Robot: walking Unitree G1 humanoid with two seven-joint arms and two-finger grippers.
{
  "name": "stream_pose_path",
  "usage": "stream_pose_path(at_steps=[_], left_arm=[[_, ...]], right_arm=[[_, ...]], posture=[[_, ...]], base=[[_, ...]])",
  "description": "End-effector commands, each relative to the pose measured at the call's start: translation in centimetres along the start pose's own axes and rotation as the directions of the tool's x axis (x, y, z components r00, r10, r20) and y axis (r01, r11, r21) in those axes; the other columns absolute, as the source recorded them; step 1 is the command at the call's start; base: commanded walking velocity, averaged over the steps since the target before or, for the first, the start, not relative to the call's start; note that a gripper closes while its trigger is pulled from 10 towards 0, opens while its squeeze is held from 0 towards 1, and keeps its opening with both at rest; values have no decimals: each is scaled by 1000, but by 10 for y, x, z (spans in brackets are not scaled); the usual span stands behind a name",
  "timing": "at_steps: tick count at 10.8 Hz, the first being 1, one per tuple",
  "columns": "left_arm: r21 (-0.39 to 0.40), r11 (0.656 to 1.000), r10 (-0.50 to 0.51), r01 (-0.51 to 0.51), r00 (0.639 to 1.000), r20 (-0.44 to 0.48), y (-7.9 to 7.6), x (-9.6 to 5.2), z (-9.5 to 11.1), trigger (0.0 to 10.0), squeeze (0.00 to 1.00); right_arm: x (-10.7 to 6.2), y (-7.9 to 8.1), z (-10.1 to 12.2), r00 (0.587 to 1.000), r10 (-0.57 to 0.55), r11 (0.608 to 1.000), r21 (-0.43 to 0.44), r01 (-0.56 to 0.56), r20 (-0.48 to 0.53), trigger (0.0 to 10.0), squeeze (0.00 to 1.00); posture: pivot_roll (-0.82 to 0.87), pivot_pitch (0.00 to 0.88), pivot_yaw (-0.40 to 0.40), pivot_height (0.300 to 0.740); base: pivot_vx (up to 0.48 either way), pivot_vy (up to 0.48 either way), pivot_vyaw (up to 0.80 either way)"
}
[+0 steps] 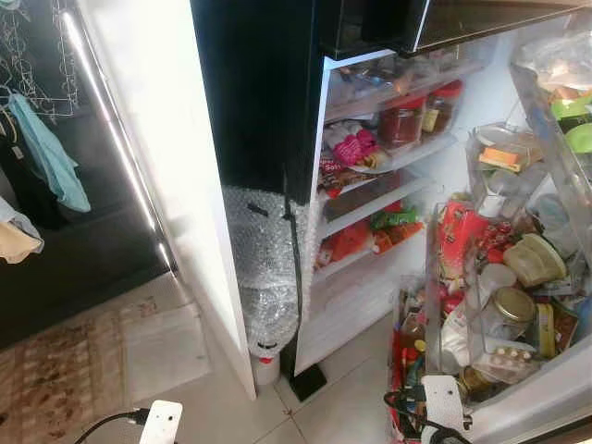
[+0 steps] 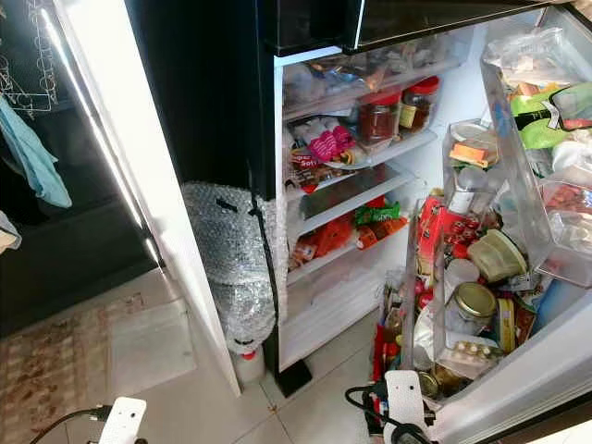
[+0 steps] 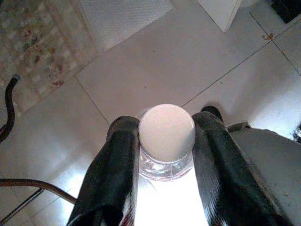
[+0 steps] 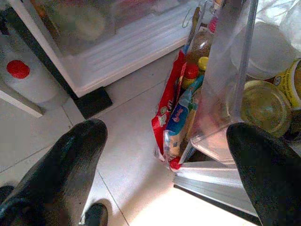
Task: Restocking fridge
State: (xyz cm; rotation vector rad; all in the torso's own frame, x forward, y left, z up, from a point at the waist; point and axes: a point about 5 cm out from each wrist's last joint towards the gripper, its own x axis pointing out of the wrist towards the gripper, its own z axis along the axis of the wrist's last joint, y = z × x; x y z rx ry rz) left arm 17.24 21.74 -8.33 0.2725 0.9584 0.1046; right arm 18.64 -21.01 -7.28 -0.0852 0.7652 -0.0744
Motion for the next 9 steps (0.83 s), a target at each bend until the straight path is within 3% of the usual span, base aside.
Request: stream_pose_path(at_steps=[1,7,8,9], left_arm=[[7,1000,3,-4,1000,20,-1,1,5,10000,0],[10,1000,2,-2,1000,19,0,1,5,10000,0],[12,1000,0,0,1000,17,-1,0,4,10000,0],[12,1000,0,0,1000,15,-1,0,3,10000,0]], right_arm=[[-1,0,-2,1000,-7,1000,-4,7,3,10000,0],[-1,-2,-3,998,-65,998,-23,65,-6,10000,0],[9,-8,28,995,-85,996,-30,86,46,10000,0],[12,-12,37,993,-104,994,-33,106,54,10000,0]], posture=[[-87,0,-29,740],[-89,0,-25,740],[-90,0,-26,740],[-90,0,-26,740]], base=[[0,0,0],[0,0,0],[0,0,0],[0,0,0]])
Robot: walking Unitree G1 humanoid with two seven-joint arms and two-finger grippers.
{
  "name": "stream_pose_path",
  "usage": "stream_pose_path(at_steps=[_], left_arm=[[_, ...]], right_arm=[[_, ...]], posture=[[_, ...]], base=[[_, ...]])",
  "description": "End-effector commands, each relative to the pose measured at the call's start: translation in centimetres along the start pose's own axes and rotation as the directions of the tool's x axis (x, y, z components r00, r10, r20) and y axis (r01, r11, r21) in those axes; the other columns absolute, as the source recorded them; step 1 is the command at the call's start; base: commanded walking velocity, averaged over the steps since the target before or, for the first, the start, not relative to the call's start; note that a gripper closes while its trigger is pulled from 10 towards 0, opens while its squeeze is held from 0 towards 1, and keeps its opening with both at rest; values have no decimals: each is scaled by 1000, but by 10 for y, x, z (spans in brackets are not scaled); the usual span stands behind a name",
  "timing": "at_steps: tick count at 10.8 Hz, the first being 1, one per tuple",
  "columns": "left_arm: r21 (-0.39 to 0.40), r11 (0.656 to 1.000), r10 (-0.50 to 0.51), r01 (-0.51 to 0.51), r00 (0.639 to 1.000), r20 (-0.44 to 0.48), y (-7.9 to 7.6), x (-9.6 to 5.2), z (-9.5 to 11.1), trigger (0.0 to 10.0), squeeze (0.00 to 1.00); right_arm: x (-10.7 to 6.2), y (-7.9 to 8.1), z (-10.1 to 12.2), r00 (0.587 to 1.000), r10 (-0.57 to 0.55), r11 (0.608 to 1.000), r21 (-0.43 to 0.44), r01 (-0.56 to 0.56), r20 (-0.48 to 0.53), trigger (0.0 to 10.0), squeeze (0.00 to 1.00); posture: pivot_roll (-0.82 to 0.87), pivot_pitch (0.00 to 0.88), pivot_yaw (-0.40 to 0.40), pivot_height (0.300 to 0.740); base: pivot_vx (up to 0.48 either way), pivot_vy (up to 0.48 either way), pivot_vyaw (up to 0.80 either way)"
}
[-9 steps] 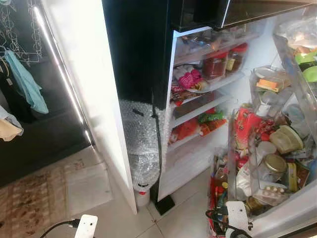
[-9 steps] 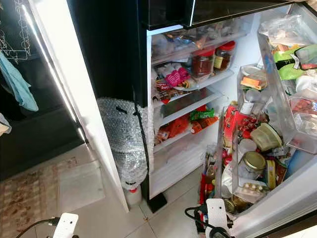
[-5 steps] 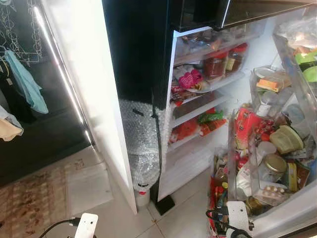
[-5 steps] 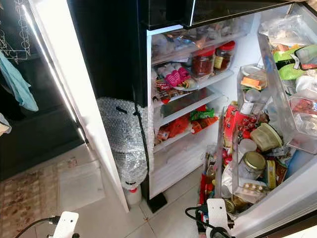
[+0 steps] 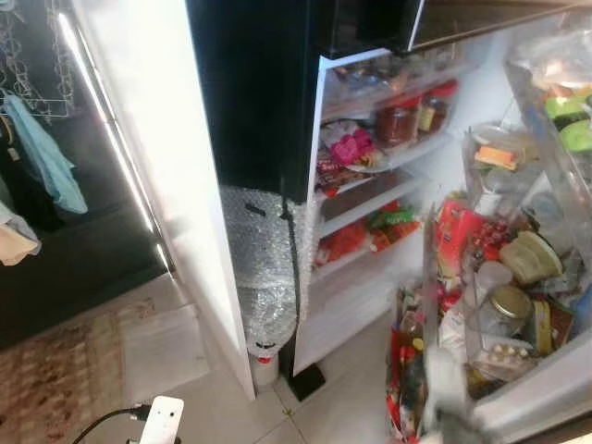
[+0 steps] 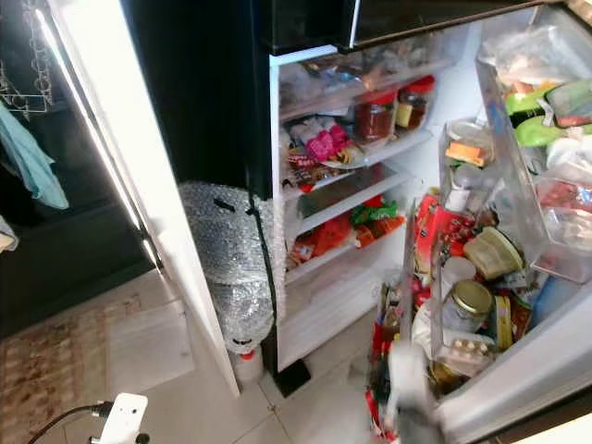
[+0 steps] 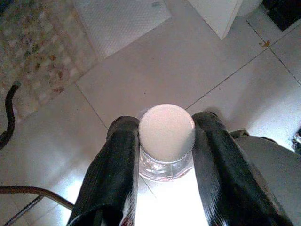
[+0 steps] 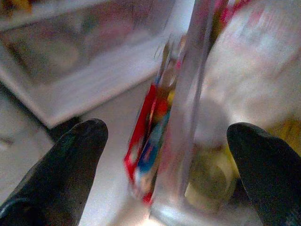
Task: Restocking fridge
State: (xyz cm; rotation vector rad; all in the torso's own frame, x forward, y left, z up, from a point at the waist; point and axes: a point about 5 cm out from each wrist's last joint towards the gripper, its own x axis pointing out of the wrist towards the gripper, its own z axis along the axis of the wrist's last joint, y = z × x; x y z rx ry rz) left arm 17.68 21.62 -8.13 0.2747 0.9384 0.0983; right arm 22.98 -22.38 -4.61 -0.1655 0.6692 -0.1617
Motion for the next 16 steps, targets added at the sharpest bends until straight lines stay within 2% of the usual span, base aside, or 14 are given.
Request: stream_pose_path(at_steps=[1,3,5,8,11,14,16], left_arm=[[9,1000,3,-3,1000,-9,1,-1,-3,10000,0],[12,1000,3,-3,1000,-12,1,-1,-3,10000,0],[15,1000,2,-2,1000,-13,2,0,-3,10000,0],[18,1000,7,-7,1000,-18,4,-1,-6,10000,0],[20,1000,9,-8,1000,-27,5,-2,-9,10000,0],[23,1000,5,-5,1000,-23,4,-1,-8,10000,0],[29,1000,8,-7,1000,-26,5,-1,-9,10000,0]], right_arm=[[-4,0,-13,999,-8,1000,-4,8,-46,10000,0],[-6,-7,-19,998,-29,1000,-8,29,-64,10000,0],[-7,-8,-22,996,-24,1000,-2,24,-81,10000,0],[-7,0,-18,997,59,998,15,-59,-43,10000,0],[-7,18,-11,982,190,981,38,-191,6,10000,0],[-7,28,-11,973,232,972,29,-232,0,10000,0],[-2,32,9,967,241,969,37,-244,84,10000,0]], posture=[[-90,0,-26,740],[-91,0,-25,740],[-91,0,-25,740],[-88,0,-25,740],[-92,0,-25,740],[-87,0,-28,740],[-88,0,-27,740]], base=[[0,0,0],[0,0,0],[0,0,0],[0,0,0],[0,0,0],[0,0,0],[0,0,0]])
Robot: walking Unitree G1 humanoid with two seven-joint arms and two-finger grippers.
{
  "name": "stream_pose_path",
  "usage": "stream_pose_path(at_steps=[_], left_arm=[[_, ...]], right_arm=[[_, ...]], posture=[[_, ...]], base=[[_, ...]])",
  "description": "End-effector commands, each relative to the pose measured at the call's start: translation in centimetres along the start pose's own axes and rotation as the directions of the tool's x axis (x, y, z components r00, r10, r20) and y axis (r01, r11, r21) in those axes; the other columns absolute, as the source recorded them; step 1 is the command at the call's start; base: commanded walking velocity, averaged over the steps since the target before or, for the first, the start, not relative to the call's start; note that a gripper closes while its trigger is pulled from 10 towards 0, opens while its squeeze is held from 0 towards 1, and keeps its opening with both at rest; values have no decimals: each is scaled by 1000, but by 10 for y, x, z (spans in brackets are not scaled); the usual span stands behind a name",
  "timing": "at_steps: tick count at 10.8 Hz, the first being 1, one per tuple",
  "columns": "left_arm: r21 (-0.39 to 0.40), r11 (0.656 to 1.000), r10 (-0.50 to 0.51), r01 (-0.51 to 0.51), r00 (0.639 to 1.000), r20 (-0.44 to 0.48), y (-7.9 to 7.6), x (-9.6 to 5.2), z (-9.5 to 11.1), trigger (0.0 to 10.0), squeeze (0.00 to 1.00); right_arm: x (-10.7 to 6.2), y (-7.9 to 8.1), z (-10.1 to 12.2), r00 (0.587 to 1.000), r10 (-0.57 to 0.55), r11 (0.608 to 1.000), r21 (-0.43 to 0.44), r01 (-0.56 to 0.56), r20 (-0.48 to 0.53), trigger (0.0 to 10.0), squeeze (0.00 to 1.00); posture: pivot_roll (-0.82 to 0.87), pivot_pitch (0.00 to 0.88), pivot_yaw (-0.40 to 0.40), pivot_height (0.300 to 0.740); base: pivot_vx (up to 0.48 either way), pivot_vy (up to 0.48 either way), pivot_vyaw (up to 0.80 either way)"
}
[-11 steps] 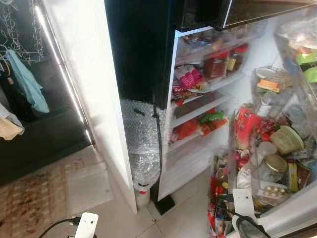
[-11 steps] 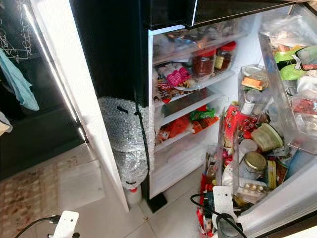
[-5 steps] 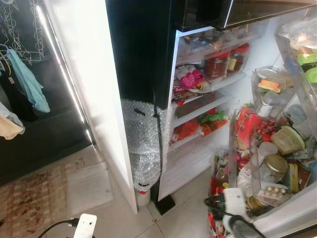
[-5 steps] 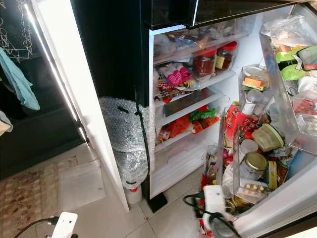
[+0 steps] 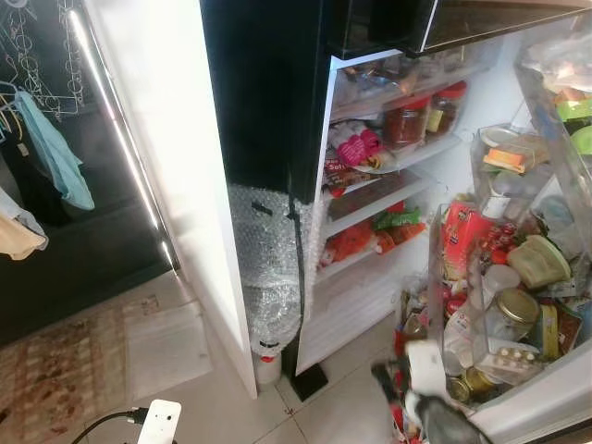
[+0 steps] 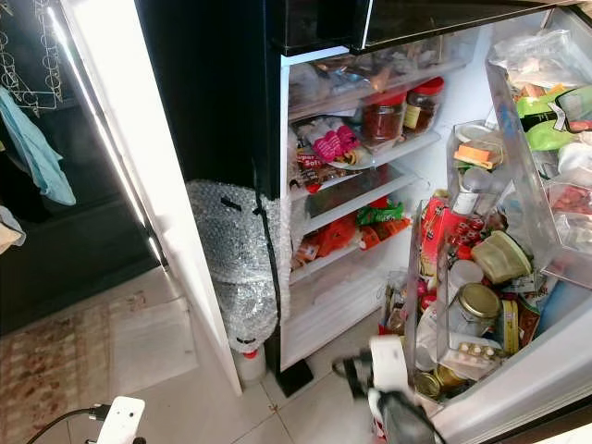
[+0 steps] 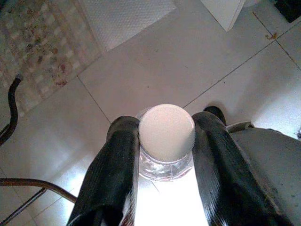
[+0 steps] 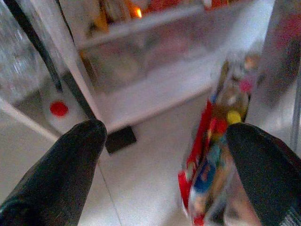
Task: Restocking fridge
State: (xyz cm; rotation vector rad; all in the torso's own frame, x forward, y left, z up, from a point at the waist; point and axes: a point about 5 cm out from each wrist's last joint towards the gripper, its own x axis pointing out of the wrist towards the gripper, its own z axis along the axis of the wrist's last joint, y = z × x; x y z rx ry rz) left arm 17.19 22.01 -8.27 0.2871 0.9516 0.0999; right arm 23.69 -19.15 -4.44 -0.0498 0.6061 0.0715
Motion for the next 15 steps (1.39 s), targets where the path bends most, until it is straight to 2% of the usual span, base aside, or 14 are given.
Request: stream_pose_path(at_steps=[1,2,3,7,8,10,15], left_arm=[[20,1000,2,-2,1000,-15,1,-1,-4,10000,0],[20,1000,2,-1,1000,-15,1,-1,-4,10000,0],[21,1000,-1,1,1000,-13,0,-1,-4,10000,0],[22,1000,-3,4,1000,-9,-1,0,-2,10000,0],[21,1000,-4,4,1000,-9,-1,0,-2,10000,0],[18,1000,-5,6,1000,-11,-2,-1,-3,10000,0],[17,1000,-8,8,1000,-18,-1,-1,-5,10000,0]], right_arm=[[2,2,6,999,15,1000,3,-15,34,10000,0],[3,2,9,999,18,1000,1,-18,47,10000,0],[5,0,22,995,7,1000,-2,-7,101,10000,0],[9,-11,50,971,-88,996,-1,91,223,10000,0],[9,-11,52,966,-95,995,-14,102,240,10000,0],[6,-24,60,939,-198,978,-2,207,281,10000,0],[7,-24,65,926,-243,967,-6,255,291,10000,0]], posture=[[-91,0,-27,740],[-89,0,-28,740],[-90,0,-28,740],[-95,0,-30,740],[-94,0,-30,740],[-95,0,-29,740],[-94,0,-29,740]], base=[[0,0,0],[0,0,0],[0,0,0],[0,0,0],[0,0,0],[0,0,0],[0,0,0]])
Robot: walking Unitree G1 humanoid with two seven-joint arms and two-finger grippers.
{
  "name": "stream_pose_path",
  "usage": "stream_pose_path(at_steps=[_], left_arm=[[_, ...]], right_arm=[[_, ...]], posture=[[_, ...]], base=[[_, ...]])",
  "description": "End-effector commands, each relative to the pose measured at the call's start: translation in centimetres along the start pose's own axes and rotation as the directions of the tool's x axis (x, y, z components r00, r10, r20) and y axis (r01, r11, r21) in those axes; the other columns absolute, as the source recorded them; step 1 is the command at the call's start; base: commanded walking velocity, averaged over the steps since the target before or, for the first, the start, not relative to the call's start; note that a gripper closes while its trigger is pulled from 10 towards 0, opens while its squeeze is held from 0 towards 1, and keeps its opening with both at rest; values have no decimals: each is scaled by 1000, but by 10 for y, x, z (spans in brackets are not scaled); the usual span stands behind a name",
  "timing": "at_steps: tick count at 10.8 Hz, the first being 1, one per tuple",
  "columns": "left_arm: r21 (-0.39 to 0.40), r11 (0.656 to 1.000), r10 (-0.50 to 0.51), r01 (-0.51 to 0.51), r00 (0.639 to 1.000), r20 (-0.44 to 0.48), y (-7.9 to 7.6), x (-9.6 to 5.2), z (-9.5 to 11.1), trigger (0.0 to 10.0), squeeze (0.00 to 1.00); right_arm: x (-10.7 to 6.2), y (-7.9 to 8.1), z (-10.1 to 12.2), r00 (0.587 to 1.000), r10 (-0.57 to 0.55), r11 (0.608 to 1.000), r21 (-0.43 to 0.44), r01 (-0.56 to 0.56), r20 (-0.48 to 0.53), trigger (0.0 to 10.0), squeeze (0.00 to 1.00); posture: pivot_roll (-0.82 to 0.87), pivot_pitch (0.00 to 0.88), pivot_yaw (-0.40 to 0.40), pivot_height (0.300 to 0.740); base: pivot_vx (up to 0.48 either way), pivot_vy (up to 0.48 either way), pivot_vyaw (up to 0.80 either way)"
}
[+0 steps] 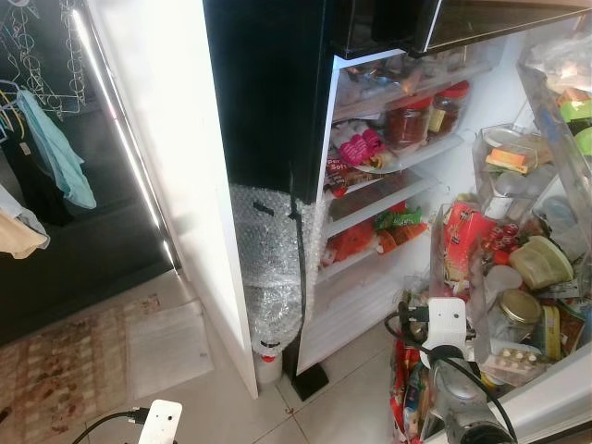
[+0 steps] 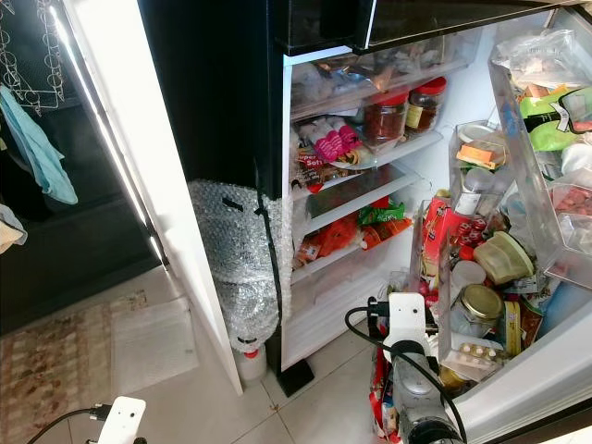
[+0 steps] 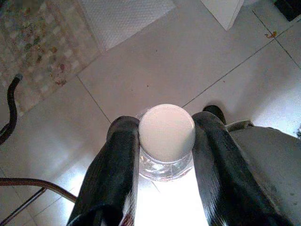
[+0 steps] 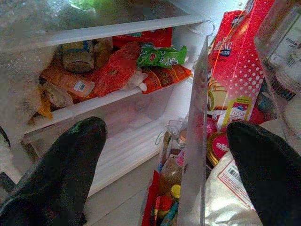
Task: Restocking fridge
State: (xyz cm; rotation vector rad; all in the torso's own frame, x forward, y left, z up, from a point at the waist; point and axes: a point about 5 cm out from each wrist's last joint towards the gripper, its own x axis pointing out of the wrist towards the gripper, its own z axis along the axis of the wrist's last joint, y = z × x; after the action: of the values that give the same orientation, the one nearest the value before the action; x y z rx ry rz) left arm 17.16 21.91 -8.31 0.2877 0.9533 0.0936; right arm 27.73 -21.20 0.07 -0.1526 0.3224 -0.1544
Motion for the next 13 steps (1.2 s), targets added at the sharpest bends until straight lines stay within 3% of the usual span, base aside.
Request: stream_pose_path(at_steps=[1,3,8,11,13], left_arm=[[14,1000,-3,3,1000,-18,0,-1,-5,10000,0],[14,1000,-3,4,1000,-23,1,-1,-6,10000,0],[18,1000,-5,5,1000,-20,1,-1,-6,10000,0],[19,1000,-5,5,1000,-19,1,-1,-6,10000,0],[22,1000,-6,7,1000,-16,0,-1,-5,10000,0]], right_arm=[[2,0,5,1000,-11,1000,-4,11,16,10000,0],[0,-11,0,997,-77,997,-8,77,-7,10000,0],[-2,-17,-5,994,-107,994,-8,107,-28,10000,0],[-7,-33,-14,985,-157,988,-11,156,-74,10000,0],[-12,-52,-21,971,-214,977,-6,215,-103,10000,0]], posture=[[-94,0,-29,740],[-94,0,-27,740],[-95,0,-25,740],[-95,1,-23,740],[-95,1,-23,740]], base=[[0,0,0],[0,0,0],[0,0,0],[0,0,0],[0,0,0]])
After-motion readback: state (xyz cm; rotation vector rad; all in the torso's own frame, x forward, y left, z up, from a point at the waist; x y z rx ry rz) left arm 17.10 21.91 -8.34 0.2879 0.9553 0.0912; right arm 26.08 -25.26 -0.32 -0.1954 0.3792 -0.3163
